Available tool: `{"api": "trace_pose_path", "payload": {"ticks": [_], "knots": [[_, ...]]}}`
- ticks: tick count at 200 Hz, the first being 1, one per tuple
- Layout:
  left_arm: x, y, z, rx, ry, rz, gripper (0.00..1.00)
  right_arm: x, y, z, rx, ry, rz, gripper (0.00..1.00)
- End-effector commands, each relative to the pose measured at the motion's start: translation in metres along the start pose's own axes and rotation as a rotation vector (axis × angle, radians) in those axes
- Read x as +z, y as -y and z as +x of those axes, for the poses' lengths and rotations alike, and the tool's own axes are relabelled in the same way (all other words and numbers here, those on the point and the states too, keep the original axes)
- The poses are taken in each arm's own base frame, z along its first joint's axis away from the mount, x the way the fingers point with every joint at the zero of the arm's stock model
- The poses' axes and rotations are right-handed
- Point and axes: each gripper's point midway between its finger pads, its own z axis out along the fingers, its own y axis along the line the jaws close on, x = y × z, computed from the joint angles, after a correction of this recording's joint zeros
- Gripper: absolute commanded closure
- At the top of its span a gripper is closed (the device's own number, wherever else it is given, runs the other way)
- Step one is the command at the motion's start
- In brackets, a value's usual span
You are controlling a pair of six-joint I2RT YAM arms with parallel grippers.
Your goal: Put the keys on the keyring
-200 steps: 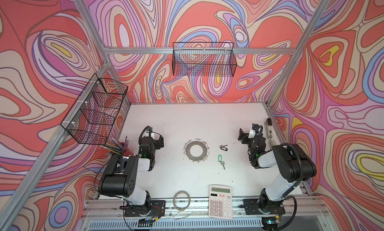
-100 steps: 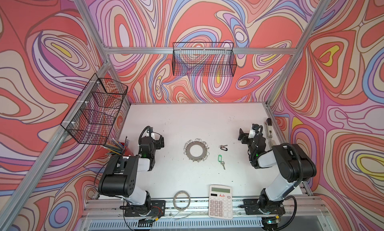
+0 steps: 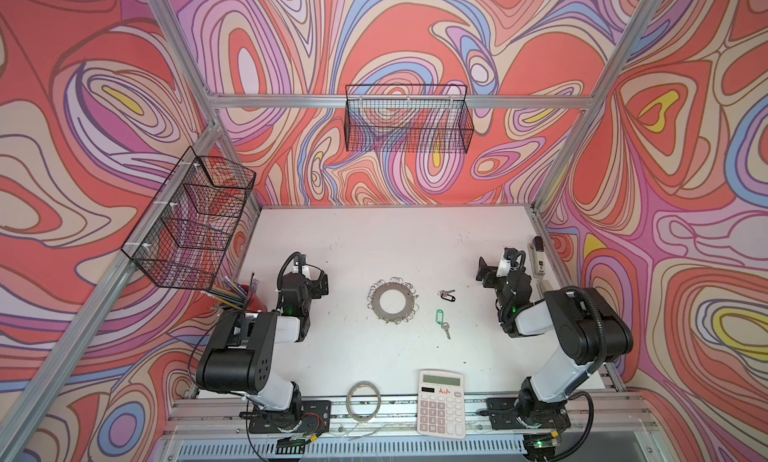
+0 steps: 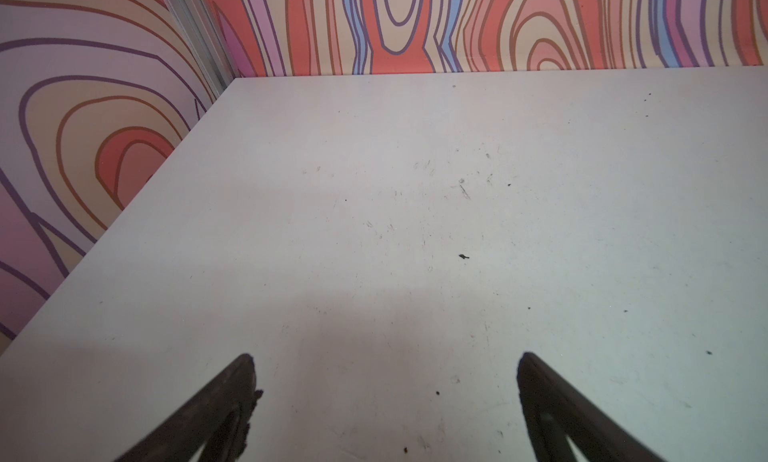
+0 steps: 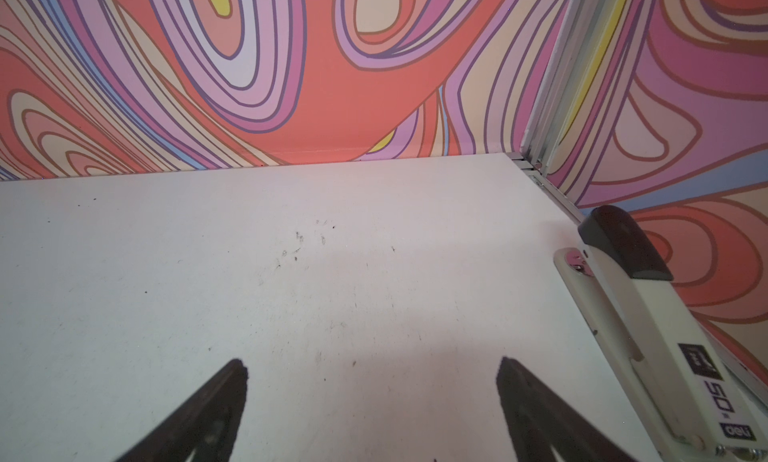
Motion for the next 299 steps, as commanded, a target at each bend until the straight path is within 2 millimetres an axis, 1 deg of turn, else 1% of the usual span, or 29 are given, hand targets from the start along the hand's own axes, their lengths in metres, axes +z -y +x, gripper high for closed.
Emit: {"api": "trace_pose_path", "payload": {"ticks": [1, 21, 47, 61, 63, 66, 73, 81, 97, 100, 104, 117, 127, 138, 140, 149, 153, 162, 178, 186, 197, 224, 234, 256, 266, 281, 290, 293, 299], "knots": [[0.001, -0.002, -0.008, 0.002, 0.029, -0.003, 0.00, 0.000, 0.002, -0.001, -0.003, 0.001, 0.002, 0.02], [0.000, -0.002, -0.010, 0.004, 0.033, -0.007, 0.00, -0.001, 0.003, -0.002, -0.004, 0.006, 0.006, 0.02], [-0.005, -0.008, -0.023, -0.005, -0.002, -0.036, 0.00, -0.008, 0.016, -0.022, 0.024, 0.021, 0.083, 0.02], [-0.007, -0.012, -0.040, -0.012, -0.028, -0.064, 0.00, -0.007, 0.017, -0.041, 0.026, 0.000, 0.099, 0.06], [-0.009, -0.012, -0.037, -0.008, -0.047, -0.062, 0.00, -0.007, 0.018, -0.043, 0.038, -0.007, 0.105, 0.06], [-0.009, -0.011, -0.051, -0.016, -0.037, -0.060, 0.00, -0.005, 0.019, -0.047, 0.064, -0.027, 0.117, 0.07], [-0.013, -0.010, -0.057, -0.043, -0.069, -0.057, 0.00, -0.003, 0.021, -0.055, 0.084, -0.062, 0.135, 0.07], [-0.017, -0.008, -0.067, -0.085, -0.097, -0.051, 0.00, 0.001, 0.016, -0.067, 0.092, -0.103, 0.114, 0.08], [-0.028, -0.007, -0.070, -0.195, -0.226, -0.069, 0.00, 0.007, -0.004, -0.078, 0.151, -0.207, 0.023, 0.12], [-0.031, -0.007, -0.067, -0.219, -0.265, -0.075, 0.00, 0.008, -0.011, -0.081, 0.174, -0.225, -0.010, 0.13], [-0.034, -0.005, -0.066, -0.250, -0.304, -0.072, 0.02, 0.007, -0.019, -0.082, 0.196, -0.250, -0.048, 0.15], [-0.043, 0.011, -0.061, -0.323, -0.428, -0.008, 0.16, 0.002, -0.044, -0.085, 0.286, -0.317, -0.161, 0.16], [-0.050, 0.027, -0.059, -0.381, -0.514, 0.057, 0.22, -0.007, -0.073, -0.077, 0.311, -0.408, -0.274, 0.19], [-0.057, 0.050, -0.057, -0.424, -0.603, 0.165, 0.29, -0.018, -0.093, -0.064, 0.277, -0.529, -0.304, 0.19], [-0.058, 0.054, -0.056, -0.427, -0.619, 0.178, 0.30, -0.022, -0.103, -0.060, 0.261, -0.561, -0.322, 0.19], [-0.065, 0.072, -0.051, -0.441, -0.695, 0.252, 0.32, -0.036, -0.126, -0.050, 0.213, -0.647, -0.369, 0.19], [-0.068, 0.081, -0.048, -0.445, -0.728, 0.289, 0.33, -0.040, -0.131, -0.047, 0.202, -0.672, -0.376, 0.19], [-0.074, 0.099, -0.041, -0.447, -0.794, 0.360, 0.34, -0.052, -0.148, -0.041, 0.201, -0.722, -0.403, 0.19], [-0.086, 0.130, -0.030, -0.467, -0.883, 0.492, 0.34, -0.071, -0.177, -0.028, 0.272, -0.800, -0.482, 0.20], [-0.088, 0.141, -0.024, -0.483, -0.914, 0.528, 0.34, -0.082, -0.194, -0.019, 0.276, -0.848, -0.514, 0.20], [-0.091, 0.153, -0.017, -0.504, -0.947, 0.566, 0.34, -0.093, -0.209, -0.006, 0.240, -0.899, -0.515, 0.19], [-0.091, 0.172, 0.003, -0.526, -1.000, 0.616, 0.34, -0.106, -0.232, 0.026, 0.266, -0.990, -0.542, 0.18], [-0.091, 0.176, 0.012, -0.529, -1.024, 0.620, 0.35, -0.110, -0.242, 0.038, 0.272, -1.024, -0.560, 0.19], [-0.091, 0.177, 0.028, -0.546, -1.056, 0.611, 0.36, -0.118, -0.266, 0.059, 0.205, -1.085, -0.576, 0.19], [-0.091, 0.176, 0.037, -0.555, -1.071, 0.596, 0.36, -0.118, -0.269, 0.065, 0.175, -1.090, -0.567, 0.19], [-0.088, 0.177, 0.045, -0.554, -1.077, 0.595, 0.37, -0.115, -0.264, 0.076, 0.140, -1.089, -0.536, 0.19], [-0.085, 0.177, 0.048, -0.559, -1.070, 0.594, 0.37, -0.113, -0.263, 0.077, 0.127, -1.080, -0.534, 0.19], [-0.085, 0.178, 0.049, -0.560, -1.070, 0.594, 0.38, -0.111, -0.261, 0.088, 0.115, -1.100, -0.520, 0.19], [-0.082, 0.178, 0.051, -0.564, -1.068, 0.593, 0.38, -0.110, -0.261, 0.093, 0.106, -1.108, -0.518, 0.19]]}}
